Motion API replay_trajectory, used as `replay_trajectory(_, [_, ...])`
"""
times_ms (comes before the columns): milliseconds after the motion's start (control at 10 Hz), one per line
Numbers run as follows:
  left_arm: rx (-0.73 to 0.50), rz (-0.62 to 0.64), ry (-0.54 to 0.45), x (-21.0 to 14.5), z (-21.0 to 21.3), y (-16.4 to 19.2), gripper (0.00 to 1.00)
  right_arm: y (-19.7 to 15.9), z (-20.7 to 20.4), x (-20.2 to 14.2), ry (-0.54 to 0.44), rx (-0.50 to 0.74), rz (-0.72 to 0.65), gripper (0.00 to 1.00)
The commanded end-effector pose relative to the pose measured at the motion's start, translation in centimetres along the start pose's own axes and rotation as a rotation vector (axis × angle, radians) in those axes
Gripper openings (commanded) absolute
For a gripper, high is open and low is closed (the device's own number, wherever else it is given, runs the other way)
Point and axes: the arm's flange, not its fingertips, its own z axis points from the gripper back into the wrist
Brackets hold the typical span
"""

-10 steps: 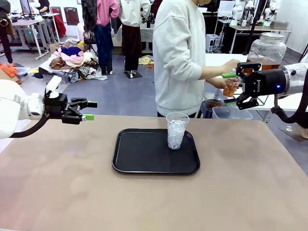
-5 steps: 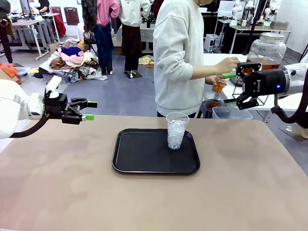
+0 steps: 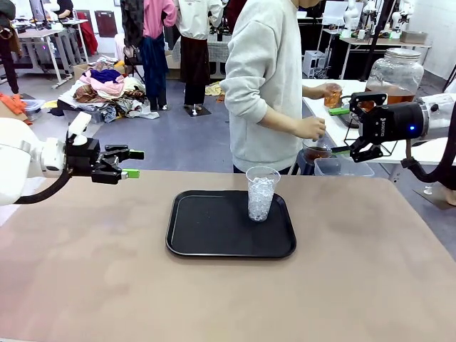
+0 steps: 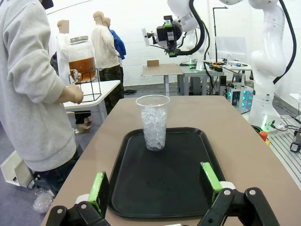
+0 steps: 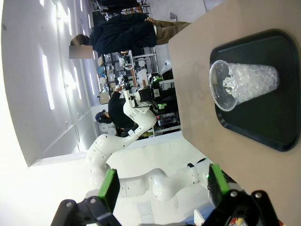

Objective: Pour the drink into the iced cup.
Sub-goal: Pick up the iced cup indicated by the human and present it to them.

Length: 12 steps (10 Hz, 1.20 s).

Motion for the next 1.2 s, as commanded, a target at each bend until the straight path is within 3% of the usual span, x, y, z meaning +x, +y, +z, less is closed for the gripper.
replay_trajectory(0, [0.007, -0.003, -0.007, 0.20, -0.12, 0.03, 1.00, 0.24, -0.06, -0.03, 0.001, 0.002, 0.002, 1.00])
replay_trajectory(1100, [0.007, -0.003, -0.007, 0.20, -0.12, 0.03, 1.00, 0.24, -0.06, -0.03, 0.001, 0.002, 0.002, 1.00])
